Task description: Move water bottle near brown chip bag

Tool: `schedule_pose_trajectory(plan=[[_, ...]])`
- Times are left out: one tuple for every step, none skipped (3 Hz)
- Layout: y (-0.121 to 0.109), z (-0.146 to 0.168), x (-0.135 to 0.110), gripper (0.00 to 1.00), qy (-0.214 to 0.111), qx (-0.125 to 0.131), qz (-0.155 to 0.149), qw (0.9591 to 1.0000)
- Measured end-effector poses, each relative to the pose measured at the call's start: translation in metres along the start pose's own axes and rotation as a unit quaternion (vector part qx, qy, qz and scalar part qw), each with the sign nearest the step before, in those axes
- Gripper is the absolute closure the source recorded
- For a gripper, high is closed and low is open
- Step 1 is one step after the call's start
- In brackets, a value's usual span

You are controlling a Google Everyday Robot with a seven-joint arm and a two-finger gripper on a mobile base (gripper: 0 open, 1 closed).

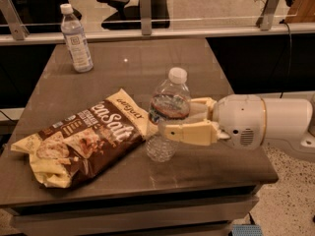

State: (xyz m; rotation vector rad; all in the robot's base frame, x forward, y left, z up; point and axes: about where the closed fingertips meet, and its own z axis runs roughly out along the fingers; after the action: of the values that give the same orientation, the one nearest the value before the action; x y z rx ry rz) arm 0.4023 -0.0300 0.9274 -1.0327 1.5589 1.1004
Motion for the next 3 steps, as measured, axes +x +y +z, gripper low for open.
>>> schedule_pose_trajectory(plan=[[0.004, 0.009, 0.015, 1.0, 0.001, -0.007, -0.002, 1.0], [0.001, 0.019, 0.024, 1.0, 0.0, -0.013, -0.013, 0.9998], [-0.006, 0.027, 0.026, 1.0, 0.002, -0.02, -0.032, 0.9993]])
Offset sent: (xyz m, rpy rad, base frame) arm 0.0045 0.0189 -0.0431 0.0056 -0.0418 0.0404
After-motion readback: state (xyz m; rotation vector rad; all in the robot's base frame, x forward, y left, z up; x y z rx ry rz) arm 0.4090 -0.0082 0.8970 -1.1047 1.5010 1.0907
